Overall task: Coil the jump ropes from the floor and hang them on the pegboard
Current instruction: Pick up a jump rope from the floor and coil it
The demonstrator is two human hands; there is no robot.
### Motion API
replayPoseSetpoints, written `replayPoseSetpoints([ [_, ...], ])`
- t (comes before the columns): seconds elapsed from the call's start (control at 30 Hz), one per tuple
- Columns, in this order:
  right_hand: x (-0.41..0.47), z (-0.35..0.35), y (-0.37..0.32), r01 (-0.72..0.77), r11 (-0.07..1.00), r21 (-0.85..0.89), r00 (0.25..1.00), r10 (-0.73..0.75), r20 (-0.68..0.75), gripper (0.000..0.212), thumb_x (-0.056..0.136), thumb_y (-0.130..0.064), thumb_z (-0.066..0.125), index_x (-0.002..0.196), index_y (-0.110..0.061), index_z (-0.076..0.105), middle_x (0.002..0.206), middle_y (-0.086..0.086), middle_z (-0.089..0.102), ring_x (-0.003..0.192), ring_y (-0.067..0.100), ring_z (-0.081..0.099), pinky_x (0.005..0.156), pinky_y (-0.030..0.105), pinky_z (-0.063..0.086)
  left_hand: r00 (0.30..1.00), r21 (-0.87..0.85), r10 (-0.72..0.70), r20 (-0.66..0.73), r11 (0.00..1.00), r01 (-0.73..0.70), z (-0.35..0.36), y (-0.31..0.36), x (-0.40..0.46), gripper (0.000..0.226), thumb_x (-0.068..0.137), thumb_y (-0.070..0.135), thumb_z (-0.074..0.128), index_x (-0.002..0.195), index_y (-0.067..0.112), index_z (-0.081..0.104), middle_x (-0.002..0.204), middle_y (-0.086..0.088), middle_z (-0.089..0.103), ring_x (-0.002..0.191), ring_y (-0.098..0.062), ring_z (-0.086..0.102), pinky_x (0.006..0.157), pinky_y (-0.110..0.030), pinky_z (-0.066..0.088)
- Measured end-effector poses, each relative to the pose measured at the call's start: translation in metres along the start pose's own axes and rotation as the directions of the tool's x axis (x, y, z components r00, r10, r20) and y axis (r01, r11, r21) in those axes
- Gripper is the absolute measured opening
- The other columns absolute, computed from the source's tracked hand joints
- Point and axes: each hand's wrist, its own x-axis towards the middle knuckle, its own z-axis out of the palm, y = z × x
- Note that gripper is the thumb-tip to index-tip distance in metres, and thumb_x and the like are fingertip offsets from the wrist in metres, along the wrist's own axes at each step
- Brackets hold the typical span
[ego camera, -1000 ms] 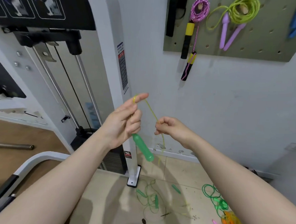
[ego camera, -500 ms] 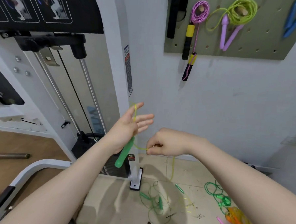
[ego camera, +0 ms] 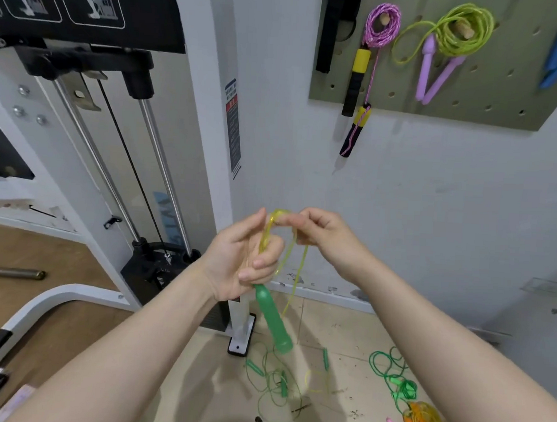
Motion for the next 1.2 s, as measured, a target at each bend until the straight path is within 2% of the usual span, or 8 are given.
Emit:
replayPoseSetpoints([
  [0.2, -0.024, 0.017, 0.023, -0.092, 0.94, -0.329, 0.926, 0.202, 0.319, 0.023, 0.1, -0.019, 0.039, 0.094, -0.014, 0.061, 0.06, 0.0, 0.053, 0.042, 0.001, 0.046, 0.05, 0.017, 0.039, 0.795, 0.18, 0.313, -0.519, 0.95, -0.257, -0.004, 0.004, 0.007, 0.038, 0.087, 0.029, 0.05, 0.125, 0.023, 0.053, 0.093, -0.003, 0.072, 0.071, -0.015, 0.07, 0.059, -0.024, 0.058],
  [0.37, -0.032, 0.016, -0.019, 0.071, 0.677, -0.733, 0.747, 0.451, 0.488, 0.032, 0.092, -0.032, 0.052, 0.116, -0.011, 0.051, 0.071, -0.003, 0.063, 0.045, 0.009, 0.058, 0.059, 0.025, 0.05, 0.609, 0.428, 0.29, -0.738, 0.899, 0.09, -0.035, -0.012, -0.009, 0.04, 0.1, 0.032, 0.032, 0.141, 0.03, 0.032, 0.134, -0.005, 0.054, 0.109, -0.019, 0.059, 0.087, -0.035, 0.044],
  [0.5, -0.021, 0.012, -0.044, 0.002, 0.847, -0.531, 0.793, 0.322, 0.517, 0.015, 0.089, -0.015, 0.061, 0.093, -0.001, 0.061, 0.055, -0.003, 0.056, 0.038, 0.004, 0.051, 0.048, 0.019, 0.045, 0.665, 0.485, 0.155, -0.73, 0.804, 0.345, -0.03, -0.03, -0.013, 0.039, 0.1, 0.036, 0.034, 0.138, 0.03, 0.038, 0.122, -0.006, 0.06, 0.07, -0.014, 0.066, 0.069, -0.032, 0.051],
  [0.6, -0.003, 0.005, -0.045, 0.07, 0.924, -0.375, 0.933, 0.072, 0.351, 0.008, 0.083, -0.009, 0.067, 0.076, -0.006, 0.064, 0.046, -0.011, 0.05, 0.045, 0.001, 0.042, 0.048, 0.014, 0.035, 0.77, 0.435, -0.034, -0.637, 0.809, 0.395, -0.011, -0.029, -0.014, 0.065, 0.084, 0.066, 0.027, 0.125, 0.023, 0.053, 0.09, -0.015, 0.07, 0.03, -0.01, 0.03, 0.04, -0.021, 0.035],
  [0.8, 0.002, 0.02, 0.002, -0.054, 0.997, -0.062, 0.987, 0.063, 0.149, 0.02, 0.088, -0.012, 0.059, 0.068, -0.015, 0.056, 0.053, -0.013, 0.056, 0.053, 0.001, 0.046, 0.058, 0.015, 0.04, 0.963, 0.143, -0.005, -0.27, 0.989, 0.046, 0.011, -0.004, -0.023, 0.076, 0.074, 0.074, 0.043, 0.116, 0.013, 0.063, 0.079, -0.011, 0.067, 0.025, -0.003, 0.025, 0.037, -0.012, 0.033],
  [0.97, -0.024, 0.041, 0.018, -0.073, 0.936, -0.344, 0.862, 0.233, 0.45, 0.016, 0.097, -0.017, 0.046, 0.097, -0.011, 0.061, 0.062, -0.002, 0.055, 0.048, 0.007, 0.047, 0.054, 0.021, 0.041, 0.69, 0.232, 0.272, -0.671, 0.961, -0.153, -0.006, 0.015, -0.027, 0.069, 0.09, 0.062, 0.021, 0.131, 0.011, 0.044, 0.115, -0.012, 0.066, 0.075, -0.024, 0.07, 0.07, -0.035, 0.057],
  [1.07, -0.03, 0.042, -0.011, 0.071, 0.854, -0.515, 0.813, 0.25, 0.526, 0.022, 0.093, -0.019, 0.053, 0.11, -0.008, 0.062, 0.058, -0.004, 0.056, 0.038, 0.01, 0.047, 0.042, 0.02, 0.043, 0.545, 0.314, 0.242, -0.803, 0.949, 0.042, -0.029, 0.006, -0.03, 0.07, 0.093, 0.061, 0.017, 0.145, 0.014, 0.025, 0.132, -0.009, 0.055, 0.108, -0.023, 0.06, 0.093, -0.045, 0.044],
  [1.2, -0.026, 0.033, -0.052, 0.204, 0.776, -0.597, 0.864, 0.144, 0.483, 0.011, 0.083, -0.02, 0.067, 0.077, -0.012, 0.065, 0.039, -0.016, 0.049, 0.034, 0.004, 0.044, 0.041, 0.019, 0.042, 0.575, 0.383, 0.106, -0.811, 0.84, 0.385, -0.038, -0.019, -0.032, 0.075, 0.091, 0.063, 0.015, 0.138, 0.009, 0.037, 0.106, -0.005, 0.064, 0.077, -0.018, 0.068, 0.083, -0.04, 0.046],
])
